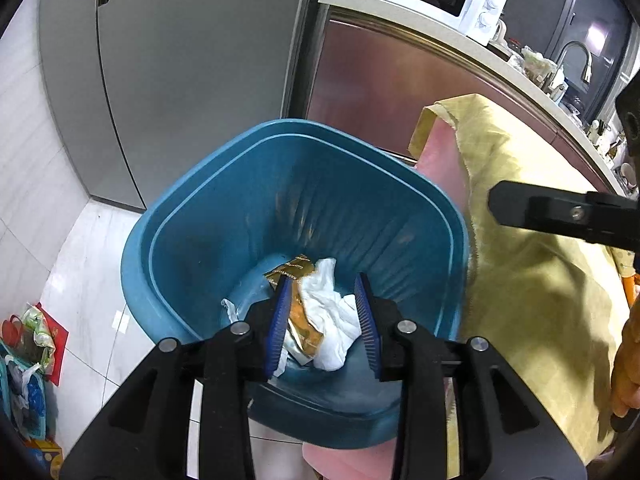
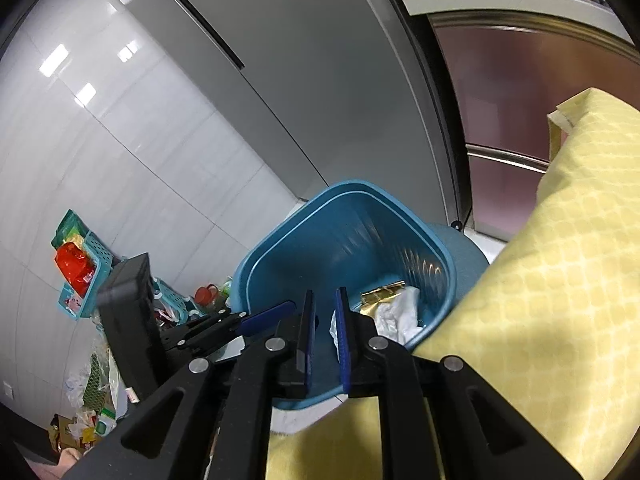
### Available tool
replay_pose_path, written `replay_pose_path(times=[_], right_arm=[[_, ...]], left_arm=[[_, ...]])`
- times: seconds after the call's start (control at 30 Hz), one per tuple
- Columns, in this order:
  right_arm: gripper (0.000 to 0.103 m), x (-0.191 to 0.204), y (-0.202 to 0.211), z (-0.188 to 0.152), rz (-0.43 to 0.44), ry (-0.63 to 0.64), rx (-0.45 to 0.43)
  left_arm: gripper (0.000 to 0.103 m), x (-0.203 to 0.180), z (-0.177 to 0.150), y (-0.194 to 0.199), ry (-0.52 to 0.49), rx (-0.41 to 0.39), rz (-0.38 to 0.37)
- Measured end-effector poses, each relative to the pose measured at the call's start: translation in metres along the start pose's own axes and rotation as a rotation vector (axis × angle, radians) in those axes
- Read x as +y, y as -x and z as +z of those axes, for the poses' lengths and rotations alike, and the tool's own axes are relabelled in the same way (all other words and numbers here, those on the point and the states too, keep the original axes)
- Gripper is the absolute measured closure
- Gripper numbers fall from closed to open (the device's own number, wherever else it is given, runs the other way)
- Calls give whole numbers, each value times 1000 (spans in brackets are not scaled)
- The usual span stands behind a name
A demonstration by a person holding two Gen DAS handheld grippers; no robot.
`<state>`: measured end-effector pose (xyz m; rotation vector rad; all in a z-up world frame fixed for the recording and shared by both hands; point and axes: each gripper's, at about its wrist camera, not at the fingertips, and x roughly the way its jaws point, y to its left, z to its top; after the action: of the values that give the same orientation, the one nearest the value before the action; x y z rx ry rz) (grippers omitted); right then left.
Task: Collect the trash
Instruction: 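Open both tools to drop the wrapper and tissue into the bin, then move both open tools back over the table toward the foam netting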
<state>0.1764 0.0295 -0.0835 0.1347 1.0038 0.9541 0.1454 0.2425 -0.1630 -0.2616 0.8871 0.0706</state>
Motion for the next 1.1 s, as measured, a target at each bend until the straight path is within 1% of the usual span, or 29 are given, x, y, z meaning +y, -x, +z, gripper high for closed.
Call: replay_pose_path(times=[0.07,0.13,0.23,0.3,0.37,0.5,0.63,0.83,1.03,1.1], right_arm=[[89,1,8,-1,4,9,-16],[88,5,20,-4,12,20,-37],[83,8,38,-10,21,34,-67],[82,10,52,-15,25,47,-89],[76,11,68,-22,21,60,-110],[75,6,96,-39,4,71,-146],[75,-5,128,-53,-11,57,-195],[74,-17,175,-73,-44,33,-279],[74,-38,227,-98,-114,-18,-369],[73,-49,249,-109,-147,-46,-412]], left_arm=[[69,-4,0,8,-7,-16,-7],[66,-9,1,19,-15,-42,-16],[62,-16,0,36,-32,-80,-39],[60,-25,0,49,-51,-109,-62],[58,-37,0,61,-72,-134,-93],[58,-58,-5,83,-109,-169,-156],[57,-89,-11,95,-164,-181,-215],[57,-135,-22,104,-241,-172,-299],[57,-172,-34,109,-296,-152,-373],[57,-184,-38,110,-315,-144,-393]])
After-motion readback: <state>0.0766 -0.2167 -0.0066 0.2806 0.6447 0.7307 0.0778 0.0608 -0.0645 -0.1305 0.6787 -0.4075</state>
